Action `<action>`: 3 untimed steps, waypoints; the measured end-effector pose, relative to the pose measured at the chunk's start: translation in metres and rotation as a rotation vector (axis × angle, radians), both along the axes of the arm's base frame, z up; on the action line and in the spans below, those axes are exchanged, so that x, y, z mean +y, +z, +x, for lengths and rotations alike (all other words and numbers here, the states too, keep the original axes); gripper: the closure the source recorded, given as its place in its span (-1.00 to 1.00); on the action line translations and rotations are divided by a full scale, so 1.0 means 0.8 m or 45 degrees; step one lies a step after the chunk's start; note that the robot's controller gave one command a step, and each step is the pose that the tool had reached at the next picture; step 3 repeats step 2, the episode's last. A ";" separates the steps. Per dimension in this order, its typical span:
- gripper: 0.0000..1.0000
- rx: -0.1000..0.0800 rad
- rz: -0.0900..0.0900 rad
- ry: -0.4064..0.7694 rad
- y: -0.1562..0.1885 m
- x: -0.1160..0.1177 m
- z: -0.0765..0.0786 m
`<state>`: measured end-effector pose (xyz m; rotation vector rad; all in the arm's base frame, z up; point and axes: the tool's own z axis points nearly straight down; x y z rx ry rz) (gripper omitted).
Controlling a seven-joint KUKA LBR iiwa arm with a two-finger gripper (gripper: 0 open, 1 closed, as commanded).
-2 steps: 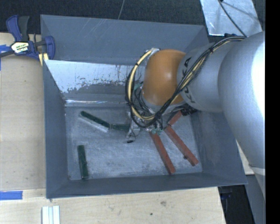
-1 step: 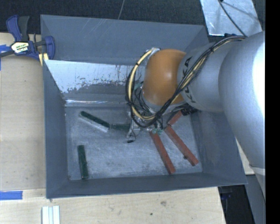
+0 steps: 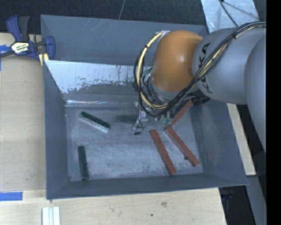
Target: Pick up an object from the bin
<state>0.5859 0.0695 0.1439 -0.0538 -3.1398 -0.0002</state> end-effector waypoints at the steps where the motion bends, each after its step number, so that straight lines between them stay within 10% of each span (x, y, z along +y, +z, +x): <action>1: 1.00 -0.009 0.001 0.000 0.026 0.000 0.002; 3: 1.00 -0.014 0.001 0.001 0.037 0.000 0.003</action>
Offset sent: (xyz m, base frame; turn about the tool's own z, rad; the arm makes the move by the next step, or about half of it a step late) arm 0.0000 0.0000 0.0304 0.0000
